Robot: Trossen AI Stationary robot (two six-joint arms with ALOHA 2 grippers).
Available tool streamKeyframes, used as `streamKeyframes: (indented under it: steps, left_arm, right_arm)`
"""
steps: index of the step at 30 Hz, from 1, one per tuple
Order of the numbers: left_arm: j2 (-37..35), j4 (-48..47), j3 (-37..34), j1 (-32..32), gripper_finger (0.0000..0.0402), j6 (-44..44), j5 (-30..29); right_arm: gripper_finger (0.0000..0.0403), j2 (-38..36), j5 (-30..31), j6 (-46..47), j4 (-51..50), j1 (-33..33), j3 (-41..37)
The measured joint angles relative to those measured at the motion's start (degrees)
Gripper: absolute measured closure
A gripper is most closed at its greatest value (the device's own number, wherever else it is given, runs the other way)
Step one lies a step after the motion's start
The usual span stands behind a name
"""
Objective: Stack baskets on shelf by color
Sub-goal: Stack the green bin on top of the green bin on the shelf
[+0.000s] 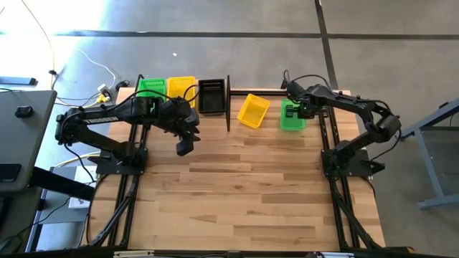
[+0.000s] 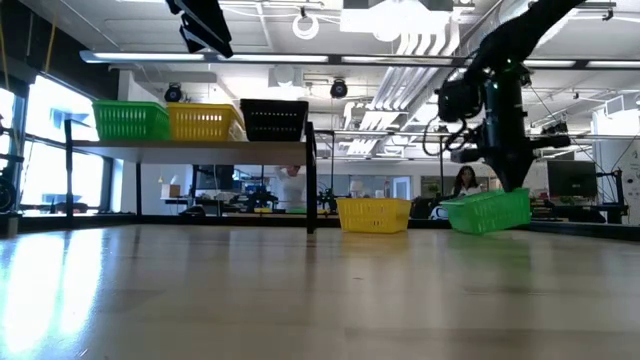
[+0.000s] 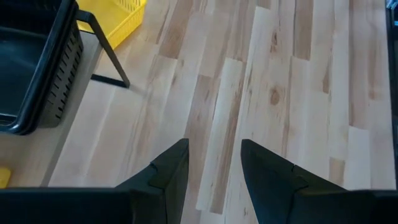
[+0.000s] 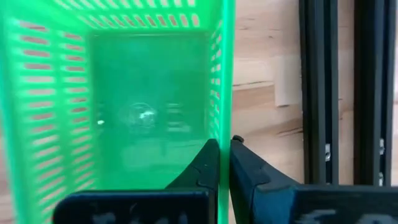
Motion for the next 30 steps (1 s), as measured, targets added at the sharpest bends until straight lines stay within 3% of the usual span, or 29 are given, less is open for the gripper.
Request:
streamKeyframes:
  steps: [9,15,23,30]
  left_arm:
    - [0.0,0.1,0.0,-2.0,0.0266,-0.5,-5.6]
    - [0.0,0.1,0.0,-5.1,0.0266,-0.5,-6.3]
    - [0.0,1.7,0.0,-11.0,0.0266,-0.5,-8.8]
    - [0.0,7.7,0.0,-16.1,0.0266,-0.5,-9.1]
  right_arm:
    - [0.0402,0.0,5.5,12.3,-10.9,15.5,9.2]
    - [0.0402,0.0,8.1,22.3,-17.3,27.0,16.0]
    - [0.0403,0.0,10.9,34.3,-17.0,42.0,22.6]
    - [0.0403,0.5,14.1,44.7,-13.4,52.3,23.3]
